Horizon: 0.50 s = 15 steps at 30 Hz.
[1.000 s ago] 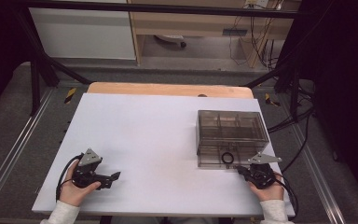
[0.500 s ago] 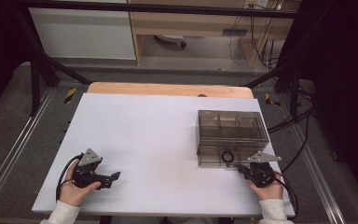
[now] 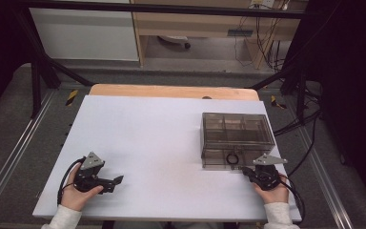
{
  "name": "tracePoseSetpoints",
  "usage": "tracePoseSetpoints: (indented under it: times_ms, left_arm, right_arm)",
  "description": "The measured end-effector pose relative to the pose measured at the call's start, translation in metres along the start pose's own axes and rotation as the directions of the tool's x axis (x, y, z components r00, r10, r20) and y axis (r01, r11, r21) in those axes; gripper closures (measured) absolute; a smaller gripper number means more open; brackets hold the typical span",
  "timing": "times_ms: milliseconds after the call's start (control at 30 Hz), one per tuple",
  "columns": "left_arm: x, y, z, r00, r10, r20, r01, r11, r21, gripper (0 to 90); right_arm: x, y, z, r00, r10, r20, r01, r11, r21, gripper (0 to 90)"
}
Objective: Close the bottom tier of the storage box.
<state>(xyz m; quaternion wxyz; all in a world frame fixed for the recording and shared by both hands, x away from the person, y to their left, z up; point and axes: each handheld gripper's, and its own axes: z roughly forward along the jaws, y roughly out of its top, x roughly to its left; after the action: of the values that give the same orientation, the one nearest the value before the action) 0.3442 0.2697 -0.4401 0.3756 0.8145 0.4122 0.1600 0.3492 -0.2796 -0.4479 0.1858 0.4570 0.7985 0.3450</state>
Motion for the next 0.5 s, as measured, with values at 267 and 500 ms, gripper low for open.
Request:
tracePoseSetpoints:
  times_ms: [267, 500]
  left_arm:
    - [0.0, 0.0, 0.0001, 1.0, 0.002, -0.001, -0.002, 1.0, 0.002, 5.5]
    - [0.0, 0.0, 0.0002, 1.0, 0.002, -0.001, -0.002, 1.0, 0.002, 5.5]
  right_arm:
    - [-0.0016, 0.0007, 0.0014, 1.0, 0.001, 0.001, -0.001, 1.0, -0.006, 90.0]
    - [-0.0032, 0.0011, 0.0029, 1.0, 0.001, 0.004, -0.001, 1.0, -0.008, 90.0]
